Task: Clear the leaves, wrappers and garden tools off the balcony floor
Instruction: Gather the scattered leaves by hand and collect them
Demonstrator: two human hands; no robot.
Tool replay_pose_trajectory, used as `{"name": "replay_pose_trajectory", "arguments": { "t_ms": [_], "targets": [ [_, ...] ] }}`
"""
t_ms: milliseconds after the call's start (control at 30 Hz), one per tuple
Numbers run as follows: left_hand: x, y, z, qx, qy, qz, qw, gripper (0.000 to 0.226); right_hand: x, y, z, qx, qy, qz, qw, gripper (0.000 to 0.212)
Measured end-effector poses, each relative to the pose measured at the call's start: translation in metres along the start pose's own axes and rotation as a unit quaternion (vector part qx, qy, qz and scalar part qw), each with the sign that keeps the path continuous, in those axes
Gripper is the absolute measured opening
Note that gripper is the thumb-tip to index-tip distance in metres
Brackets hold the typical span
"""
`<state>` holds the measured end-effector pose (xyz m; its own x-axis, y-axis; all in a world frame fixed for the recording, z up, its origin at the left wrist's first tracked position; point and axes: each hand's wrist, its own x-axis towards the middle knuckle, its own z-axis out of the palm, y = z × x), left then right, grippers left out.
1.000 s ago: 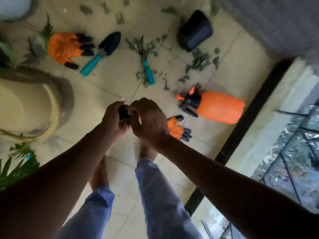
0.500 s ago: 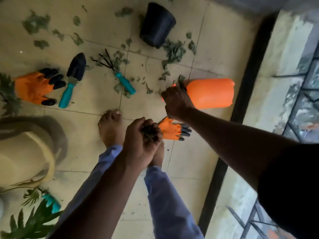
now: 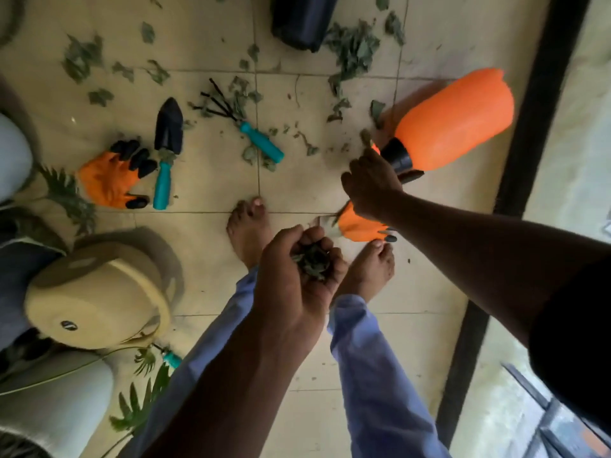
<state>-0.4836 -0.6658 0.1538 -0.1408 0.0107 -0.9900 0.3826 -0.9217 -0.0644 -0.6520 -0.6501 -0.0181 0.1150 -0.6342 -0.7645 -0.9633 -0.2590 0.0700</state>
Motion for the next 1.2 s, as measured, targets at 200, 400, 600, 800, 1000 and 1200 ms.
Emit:
{"name": "replay_pose_trajectory", "arguments": {
  "t_ms": [200,400,600,800,1000,1200],
  "targets": [
    [0.02,-0.009,0.018,0.011,0.014,-0.01,1.0,0.028,-0.043,-0.005,0.046,0.001,-0.092,0.006,0.996,0.016],
    [0.053,0.003,0.027,0.003,0.047,0.018,0.999,0.028,-0.034,-0.013,0.087,0.153,-0.122,0.127,0.972,0.022],
    [0.05,0.008,0.045,0.017,-0.009,0.024,1.0,0.035,0.025,-0.008,0.083,0.394,0.12,0.268,0.871,0.031],
    [0.052,0.021,0.053,0.006,-0.023,0.03,0.999,0.037,0.064,-0.002,0.088,0.424,0.115,0.275,0.855,0.042],
    [0.052,0.02,0.062,0.006,-0.042,0.026,0.999,0.035,0.074,-0.01,0.09,0.474,0.245,0.29,0.795,0.07],
    [0.055,0.018,0.067,0.009,-0.039,0.021,0.999,0.036,0.081,0.004,0.08,0.429,0.207,0.32,0.819,0.109]
  ]
}}
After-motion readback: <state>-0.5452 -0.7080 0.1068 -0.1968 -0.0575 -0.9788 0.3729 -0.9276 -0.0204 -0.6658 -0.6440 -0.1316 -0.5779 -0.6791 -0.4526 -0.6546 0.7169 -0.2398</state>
